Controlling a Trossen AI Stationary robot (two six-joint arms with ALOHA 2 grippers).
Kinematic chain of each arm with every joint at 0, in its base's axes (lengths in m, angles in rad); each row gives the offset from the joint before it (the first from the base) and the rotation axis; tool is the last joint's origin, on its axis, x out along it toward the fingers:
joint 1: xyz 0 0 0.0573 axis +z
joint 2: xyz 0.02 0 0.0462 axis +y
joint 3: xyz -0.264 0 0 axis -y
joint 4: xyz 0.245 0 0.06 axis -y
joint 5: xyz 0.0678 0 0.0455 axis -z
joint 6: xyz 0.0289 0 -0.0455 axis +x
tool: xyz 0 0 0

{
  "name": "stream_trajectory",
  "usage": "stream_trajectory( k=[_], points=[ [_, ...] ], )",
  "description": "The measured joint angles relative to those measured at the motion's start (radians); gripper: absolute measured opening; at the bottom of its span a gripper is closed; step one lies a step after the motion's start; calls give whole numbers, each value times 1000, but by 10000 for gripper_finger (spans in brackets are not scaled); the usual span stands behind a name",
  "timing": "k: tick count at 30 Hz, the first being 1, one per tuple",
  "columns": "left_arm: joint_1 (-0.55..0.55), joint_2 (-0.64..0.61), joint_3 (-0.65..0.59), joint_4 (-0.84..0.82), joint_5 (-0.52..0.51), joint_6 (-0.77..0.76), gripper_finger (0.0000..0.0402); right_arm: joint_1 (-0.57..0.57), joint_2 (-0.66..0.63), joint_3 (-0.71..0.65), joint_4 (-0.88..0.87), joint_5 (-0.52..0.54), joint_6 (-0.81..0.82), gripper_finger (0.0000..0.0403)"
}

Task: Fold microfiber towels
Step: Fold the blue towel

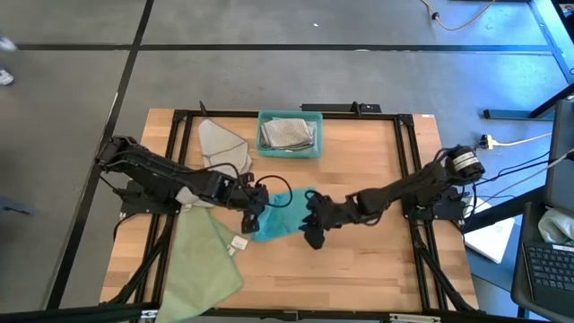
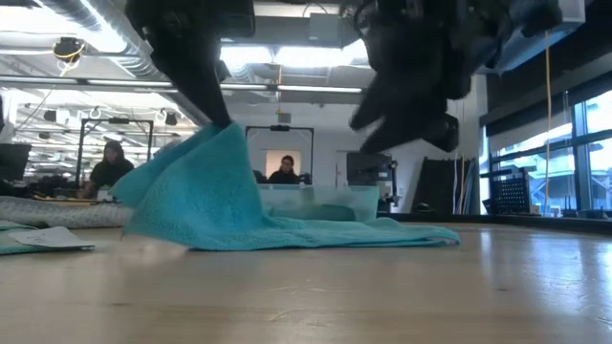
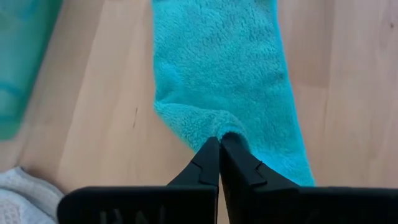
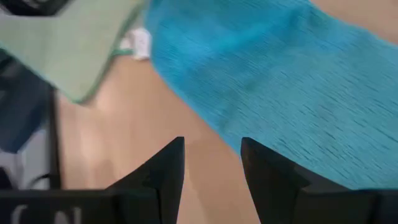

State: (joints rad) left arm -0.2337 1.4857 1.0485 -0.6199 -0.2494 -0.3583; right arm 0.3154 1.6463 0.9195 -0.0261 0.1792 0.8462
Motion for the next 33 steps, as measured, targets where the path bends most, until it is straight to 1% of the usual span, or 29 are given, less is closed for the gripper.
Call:
stream_trajectory(
  k=[2, 4, 6, 8, 11, 14, 19, 23, 26, 29, 33],
  points=[
    [-2, 0, 0, -1, 6, -2, 0, 6, 3, 0, -52, 34, 12, 161],
    [-8, 0, 0, -4, 6, -8, 0, 2, -1, 0, -133, 76, 18, 161],
    [-8, 0, 0, -10, 7, -20, 0, -18, -7, 0, -226, 96, 41, 161],
    [-8, 0, 0, -14, 7, -31, 0, -47, -20, -1, -276, 80, 62, 161],
    [-2, 0, 0, -11, 9, -35, 0, -81, -52, -1, -267, 23, 95, 161],
    [15, -5, 0, 47, 26, -72, 0, -87, -102, -1, -260, -14, 147, 161],
    [50, -6, 0, 224, 41, -111, 0, -22, -211, 0, -247, -15, 214, 161],
    [87, 22, 2, 334, 20, -112, 0, 62, -297, 0, -182, 2, 223, 161],
    [116, 65, 2, 428, 32, -139, 0, 135, -346, 0, -132, 70, 245, 161],
    [134, 115, 6, 510, 56, -179, 0, 201, -376, 1, -96, 161, 292, 161],
    [137, 215, 83, 513, 84, -201, 0, 268, -382, 1, -70, 246, 346, 161]
  ],
)
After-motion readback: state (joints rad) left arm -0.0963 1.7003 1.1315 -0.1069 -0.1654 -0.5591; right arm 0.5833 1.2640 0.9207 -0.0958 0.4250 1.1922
